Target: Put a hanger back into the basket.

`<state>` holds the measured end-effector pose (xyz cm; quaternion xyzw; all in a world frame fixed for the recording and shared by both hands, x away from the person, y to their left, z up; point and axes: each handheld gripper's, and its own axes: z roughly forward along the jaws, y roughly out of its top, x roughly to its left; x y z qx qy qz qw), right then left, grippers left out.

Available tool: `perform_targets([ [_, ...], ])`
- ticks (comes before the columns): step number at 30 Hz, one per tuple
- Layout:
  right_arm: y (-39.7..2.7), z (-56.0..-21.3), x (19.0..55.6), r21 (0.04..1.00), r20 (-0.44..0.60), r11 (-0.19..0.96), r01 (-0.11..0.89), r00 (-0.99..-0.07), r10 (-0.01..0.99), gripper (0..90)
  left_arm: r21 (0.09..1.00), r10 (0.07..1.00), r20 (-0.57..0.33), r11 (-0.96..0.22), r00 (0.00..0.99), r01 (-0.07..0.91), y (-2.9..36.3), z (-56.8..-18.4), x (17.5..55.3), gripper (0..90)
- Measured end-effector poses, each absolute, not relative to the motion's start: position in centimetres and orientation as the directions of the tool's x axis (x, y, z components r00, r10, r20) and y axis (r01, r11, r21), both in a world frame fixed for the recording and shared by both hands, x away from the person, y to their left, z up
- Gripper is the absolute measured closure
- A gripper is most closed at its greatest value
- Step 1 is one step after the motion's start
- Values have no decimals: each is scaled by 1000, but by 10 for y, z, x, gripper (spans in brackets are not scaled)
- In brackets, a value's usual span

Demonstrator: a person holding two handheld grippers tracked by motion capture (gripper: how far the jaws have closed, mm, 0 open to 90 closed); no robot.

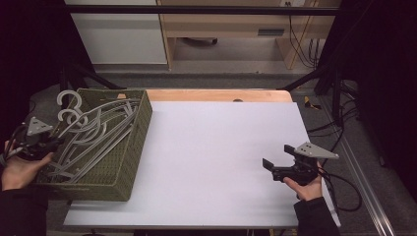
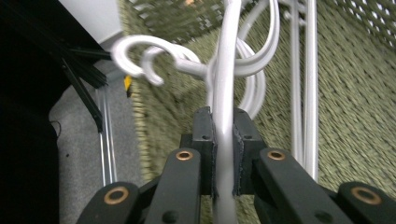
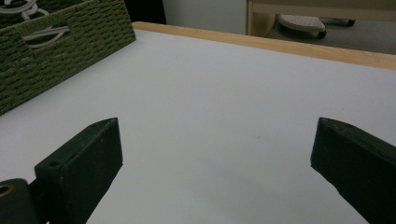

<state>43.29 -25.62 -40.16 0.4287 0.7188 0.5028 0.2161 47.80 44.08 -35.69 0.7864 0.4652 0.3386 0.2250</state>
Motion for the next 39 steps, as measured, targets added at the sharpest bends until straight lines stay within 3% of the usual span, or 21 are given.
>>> perform_targets([
  [6,-256,-402,433,908,122,127,399,-541,832,25,654,899,286,-436,331,618,439,-365,479,823],
  [13,-257,-400,432,910,117,131,394,-546,829,24,557,911,268,-411,312,722,436,-371,490,808],
  [16,-256,-400,432,909,120,129,397,-545,830,24,534,909,276,-414,312,737,436,-373,490,721],
  [28,-256,-401,432,910,115,133,394,-546,830,22,706,936,212,-345,279,618,430,-355,471,554],
  [39,-258,-399,431,917,113,122,379,-541,834,22,852,909,92,-283,406,441,383,-350,453,329],
])
